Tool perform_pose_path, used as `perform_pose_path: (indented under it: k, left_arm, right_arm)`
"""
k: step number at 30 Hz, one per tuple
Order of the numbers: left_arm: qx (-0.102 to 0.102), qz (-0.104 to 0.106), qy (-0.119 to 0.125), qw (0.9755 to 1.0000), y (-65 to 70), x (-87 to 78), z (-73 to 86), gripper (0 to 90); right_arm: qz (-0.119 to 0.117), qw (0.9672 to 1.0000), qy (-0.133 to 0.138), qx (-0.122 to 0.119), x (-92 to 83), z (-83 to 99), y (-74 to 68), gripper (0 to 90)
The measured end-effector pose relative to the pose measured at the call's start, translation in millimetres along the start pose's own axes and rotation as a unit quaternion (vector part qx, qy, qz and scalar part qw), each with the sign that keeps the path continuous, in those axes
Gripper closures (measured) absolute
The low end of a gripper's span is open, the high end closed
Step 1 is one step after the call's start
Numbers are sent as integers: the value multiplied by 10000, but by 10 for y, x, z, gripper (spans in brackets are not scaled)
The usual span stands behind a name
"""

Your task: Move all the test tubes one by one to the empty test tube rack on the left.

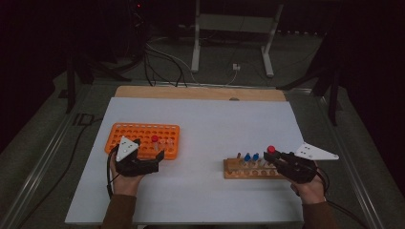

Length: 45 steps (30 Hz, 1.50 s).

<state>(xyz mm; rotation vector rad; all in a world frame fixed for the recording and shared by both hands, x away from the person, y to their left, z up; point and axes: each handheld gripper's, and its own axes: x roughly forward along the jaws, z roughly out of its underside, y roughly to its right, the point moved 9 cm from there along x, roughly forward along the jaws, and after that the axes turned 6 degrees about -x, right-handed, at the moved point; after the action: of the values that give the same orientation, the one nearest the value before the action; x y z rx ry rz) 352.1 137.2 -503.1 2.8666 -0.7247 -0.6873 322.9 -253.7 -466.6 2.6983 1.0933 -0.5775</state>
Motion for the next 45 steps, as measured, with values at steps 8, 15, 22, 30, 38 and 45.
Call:
perform_pose_path:
  k: [8,15,22,30,38,45]
  left_arm:
    - [17,32,23,10000,24,-13,-19,6]
    - [40,79,78,9999,75,-25,-61,6]
    - [174,197,84,9996,198,-19,-116,7]
    - [400,344,60,9986,400,34,-192,6]
    - [583,551,18,9968,618,120,-260,12]
    - [664,767,11,9948,804,209,-308,12]
  right_arm:
    - [45,9996,230,-127,-85,-228,9,745]
    - [103,9992,320,-220,-93,-389,26,745]
    - [78,9990,356,-240,21,-502,10,745]
    - [-57,9990,354,-255,200,-588,-108,744]
    - [-160,9991,263,-306,363,-683,-228,744]
    - [-300,9989,198,-302,498,-723,-336,743]
